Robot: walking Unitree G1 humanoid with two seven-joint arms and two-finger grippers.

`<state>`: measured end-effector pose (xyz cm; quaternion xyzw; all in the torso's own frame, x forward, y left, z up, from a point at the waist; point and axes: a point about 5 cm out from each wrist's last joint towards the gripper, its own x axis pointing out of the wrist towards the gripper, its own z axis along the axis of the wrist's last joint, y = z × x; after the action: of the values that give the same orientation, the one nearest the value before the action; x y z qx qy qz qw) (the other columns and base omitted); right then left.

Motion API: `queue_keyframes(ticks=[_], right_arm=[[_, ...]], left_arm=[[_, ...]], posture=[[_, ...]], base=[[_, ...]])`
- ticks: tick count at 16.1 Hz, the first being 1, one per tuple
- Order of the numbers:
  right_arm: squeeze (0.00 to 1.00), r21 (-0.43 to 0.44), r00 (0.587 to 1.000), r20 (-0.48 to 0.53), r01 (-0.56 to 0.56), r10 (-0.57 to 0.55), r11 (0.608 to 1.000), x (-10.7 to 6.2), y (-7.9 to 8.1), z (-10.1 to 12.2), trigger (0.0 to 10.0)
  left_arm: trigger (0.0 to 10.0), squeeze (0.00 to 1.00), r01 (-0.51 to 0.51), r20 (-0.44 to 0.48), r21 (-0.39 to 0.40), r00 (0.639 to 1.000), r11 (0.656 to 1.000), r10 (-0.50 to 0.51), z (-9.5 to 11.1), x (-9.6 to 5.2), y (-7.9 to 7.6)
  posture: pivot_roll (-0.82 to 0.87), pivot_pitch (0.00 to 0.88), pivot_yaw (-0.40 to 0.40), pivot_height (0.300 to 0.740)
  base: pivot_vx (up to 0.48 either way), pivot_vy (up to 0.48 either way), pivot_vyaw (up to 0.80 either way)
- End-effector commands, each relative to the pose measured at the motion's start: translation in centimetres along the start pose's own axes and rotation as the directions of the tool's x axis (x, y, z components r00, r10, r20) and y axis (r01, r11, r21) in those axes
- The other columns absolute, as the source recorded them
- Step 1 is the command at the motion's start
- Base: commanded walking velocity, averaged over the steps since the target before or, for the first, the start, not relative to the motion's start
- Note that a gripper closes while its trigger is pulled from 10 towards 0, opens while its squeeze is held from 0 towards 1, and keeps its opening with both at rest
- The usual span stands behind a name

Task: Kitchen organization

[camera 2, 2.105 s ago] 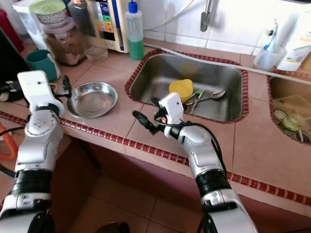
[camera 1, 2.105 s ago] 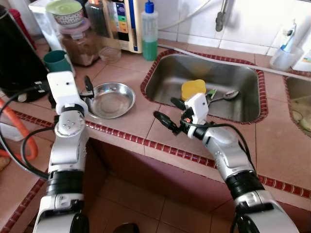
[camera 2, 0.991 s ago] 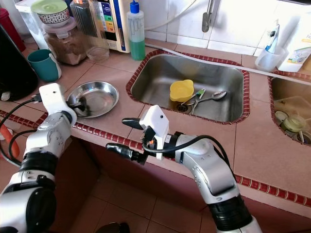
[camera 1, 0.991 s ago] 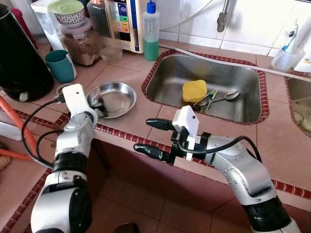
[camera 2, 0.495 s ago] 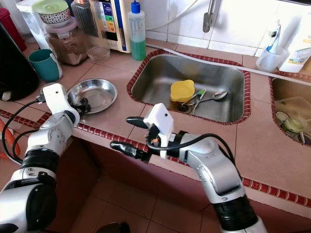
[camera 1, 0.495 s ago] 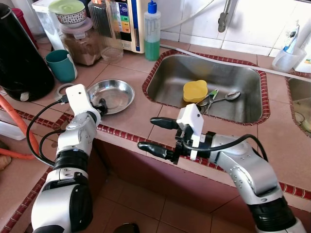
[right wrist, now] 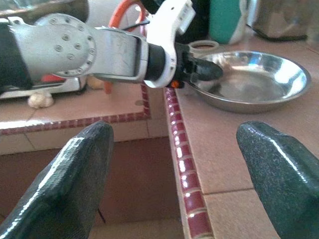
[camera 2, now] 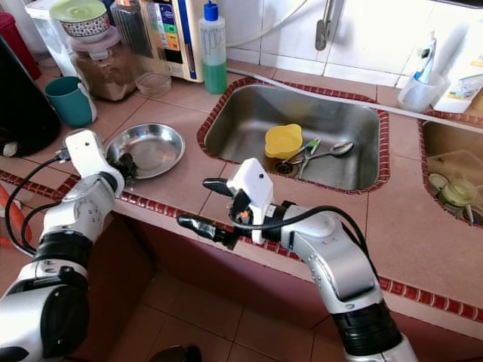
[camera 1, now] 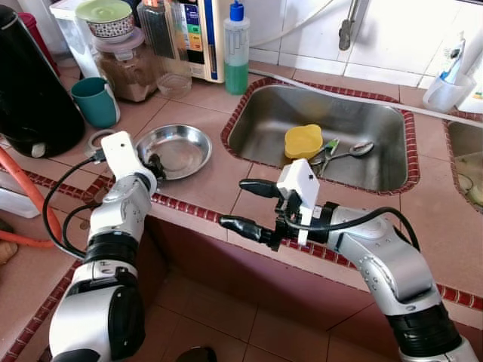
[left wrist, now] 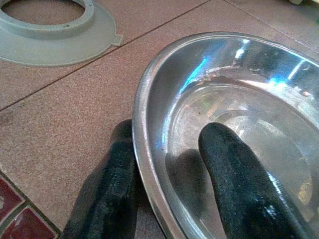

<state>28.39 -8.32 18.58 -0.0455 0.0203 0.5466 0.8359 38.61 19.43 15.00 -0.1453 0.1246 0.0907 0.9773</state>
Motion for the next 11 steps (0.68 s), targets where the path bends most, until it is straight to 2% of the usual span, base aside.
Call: queue_keyframes(ticks=[1, 6, 11], right_arm=[[0.00, -0.017, 1.000, 0.002, 0.015, -0.015, 1.000, 0.0, -0.3, 0.3, 10.0], [0.00, -0.021, 0.999, -0.009, 0.046, -0.046, 0.999, 0.0, -0.7, 0.1, 10.0], [0.00, 0.003, 0.991, -0.011, 0.132, -0.132, 0.991, 0.2, -1.7, -0.1, 10.0]], left_arm=[[0.0, 0.00, -0.027, 0.009, 0.024, 1.000, 0.999, 0.027, -0.2, 0.1, 0.3], [0.0, 0.00, -0.001, 0.044, 0.012, 0.999, 1.000, 0.000, -0.2, -0.1, 0.1], [0.0, 0.00, 0.017, 0.198, 0.035, 0.980, 0.999, -0.023, 1.3, -0.6, -0.5]], posture=[[0.00, 0.126, 0.048, 0.740], [0.00, 0.129, 0.047, 0.740], [0.01, 0.129, 0.047, 0.740]], base=[[0.000, 0.000, 0.00], [0.000, 0.000, 0.00], [0.000, 0.000, 0.00]])
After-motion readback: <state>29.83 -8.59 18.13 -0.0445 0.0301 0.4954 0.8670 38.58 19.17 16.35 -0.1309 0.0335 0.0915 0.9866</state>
